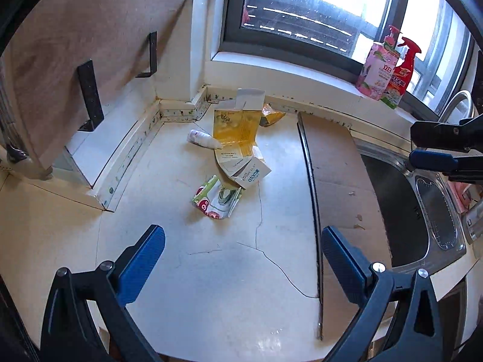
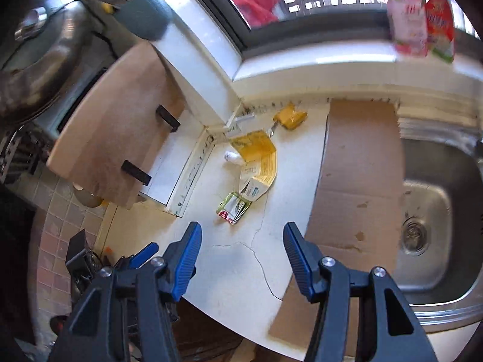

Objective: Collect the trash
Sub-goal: 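Grasp the yellow paper box with the right tool while the left tool grasps the green wrapper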

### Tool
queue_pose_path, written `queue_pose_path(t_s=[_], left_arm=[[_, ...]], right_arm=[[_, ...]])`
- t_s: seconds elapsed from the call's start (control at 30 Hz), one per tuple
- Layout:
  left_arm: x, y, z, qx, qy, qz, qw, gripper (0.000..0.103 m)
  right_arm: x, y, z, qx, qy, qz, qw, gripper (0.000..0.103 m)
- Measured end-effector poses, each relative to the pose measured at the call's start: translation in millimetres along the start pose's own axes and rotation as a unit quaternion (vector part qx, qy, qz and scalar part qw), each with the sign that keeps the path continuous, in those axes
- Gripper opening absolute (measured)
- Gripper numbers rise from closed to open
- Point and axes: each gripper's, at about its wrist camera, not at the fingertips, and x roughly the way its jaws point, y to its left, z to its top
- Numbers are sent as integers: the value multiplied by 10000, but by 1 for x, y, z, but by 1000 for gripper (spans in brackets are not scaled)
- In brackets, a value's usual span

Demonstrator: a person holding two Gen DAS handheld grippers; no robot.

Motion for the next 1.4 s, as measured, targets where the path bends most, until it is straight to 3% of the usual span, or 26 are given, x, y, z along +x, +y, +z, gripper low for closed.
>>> queue_pose_path(t_s=[0.17,0.4,0.63,1.07,1.27,1.3,1.33,1.4], left_arm=[[60,15,14,11,231,-14,9997,102],[119,23,24,-59,461,81,9989,102],[141,33,36,-137,601,15,9981,102],[163,34,40,62,881,-112,9960,102],[174,34,42,89,992,-192,9948,81],[175,34,41,95,1007,-186,9947,74],[176,34,41,91,1032,-186,9944,71],[178,34,39,65,1052,-191,9942,64]], right_arm=[[82,-30,25,590,517,274,9965,57],[162,-73,43,1441,963,646,9828,57],[200,-87,53,1903,1359,823,9688,57],[235,-78,60,2149,1512,809,9615,57],[241,-68,63,2124,1556,635,9626,56],[242,-67,63,2126,1573,594,9626,55],[244,-66,62,2122,1600,525,9626,46],[246,-65,62,2167,1580,535,9619,44]])
